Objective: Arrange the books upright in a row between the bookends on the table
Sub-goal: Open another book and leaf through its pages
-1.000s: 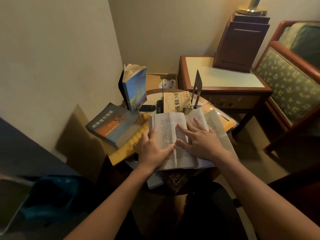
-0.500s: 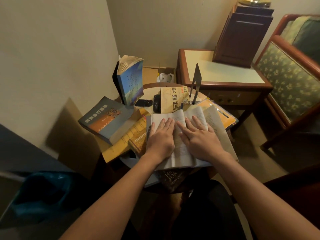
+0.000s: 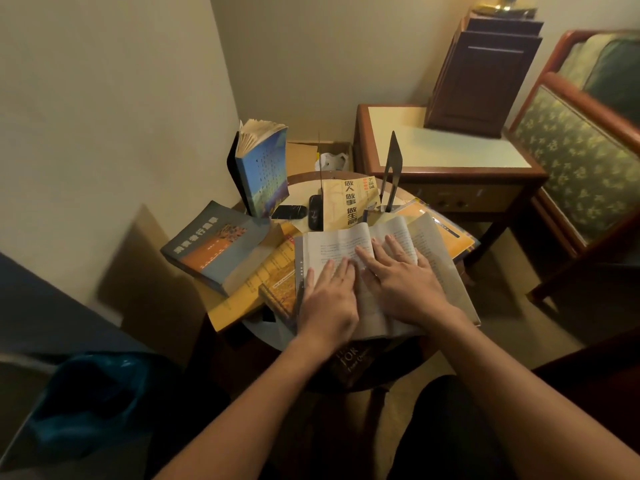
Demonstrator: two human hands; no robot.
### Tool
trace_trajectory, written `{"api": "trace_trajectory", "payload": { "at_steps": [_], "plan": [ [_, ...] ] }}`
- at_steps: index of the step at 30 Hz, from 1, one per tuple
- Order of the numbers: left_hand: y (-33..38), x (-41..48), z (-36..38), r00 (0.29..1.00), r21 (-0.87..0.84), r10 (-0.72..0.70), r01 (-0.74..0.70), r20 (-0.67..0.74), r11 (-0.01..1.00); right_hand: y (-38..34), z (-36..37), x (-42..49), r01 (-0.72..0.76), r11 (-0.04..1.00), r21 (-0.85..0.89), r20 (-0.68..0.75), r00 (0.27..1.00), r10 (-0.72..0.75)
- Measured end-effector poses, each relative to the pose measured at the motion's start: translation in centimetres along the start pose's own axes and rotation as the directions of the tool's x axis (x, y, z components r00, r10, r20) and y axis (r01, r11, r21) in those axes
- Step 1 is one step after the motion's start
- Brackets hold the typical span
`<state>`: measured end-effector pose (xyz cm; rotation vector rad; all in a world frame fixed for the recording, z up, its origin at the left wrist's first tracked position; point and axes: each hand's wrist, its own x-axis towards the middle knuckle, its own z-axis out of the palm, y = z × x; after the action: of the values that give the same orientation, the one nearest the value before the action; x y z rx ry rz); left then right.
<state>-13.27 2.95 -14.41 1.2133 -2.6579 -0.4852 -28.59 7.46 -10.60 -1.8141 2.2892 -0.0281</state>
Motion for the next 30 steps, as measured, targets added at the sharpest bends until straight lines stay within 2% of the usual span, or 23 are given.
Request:
{"api": "trace_trajectory", "payload": {
  "at_steps": [5,13,15,24,30],
  "plan": [
    [0.1,3.6,-0.4,0.998,-0.028,-0.058,0.057,-0.013,0.998,0.0,0.0,0.2,-0.005,1.000,0.009,0.006,1.000,0.005],
    [1.4,-6.2,2.2,0.989,-0.044,-0.053,0.047,-0.142,0.998,0.0,0.2,0.2,-0.002,1.000,-0.003,0.004,1.000,0.002],
    [2.0,-7.5,2.5,0.988,-0.056,-0.075,0.068,-0.133,0.996,0.1,0.2,0.2,0.001,1.000,0.003,0.005,1.000,-0.001],
    [0.9,1.5,-0.4,0.996,0.005,-0.094,0.094,0.001,0.996,0.1,0.2,0.1,-0.001,1.000,0.010,-0.005,1.000,0.001],
    [0.2,0.2,0.7,0.996,-0.040,-0.049,0.046,-0.079,0.998,0.1,0.0,0.0,0.012,1.000,0.009,-0.002,1.000,-0.012]
  ]
}}
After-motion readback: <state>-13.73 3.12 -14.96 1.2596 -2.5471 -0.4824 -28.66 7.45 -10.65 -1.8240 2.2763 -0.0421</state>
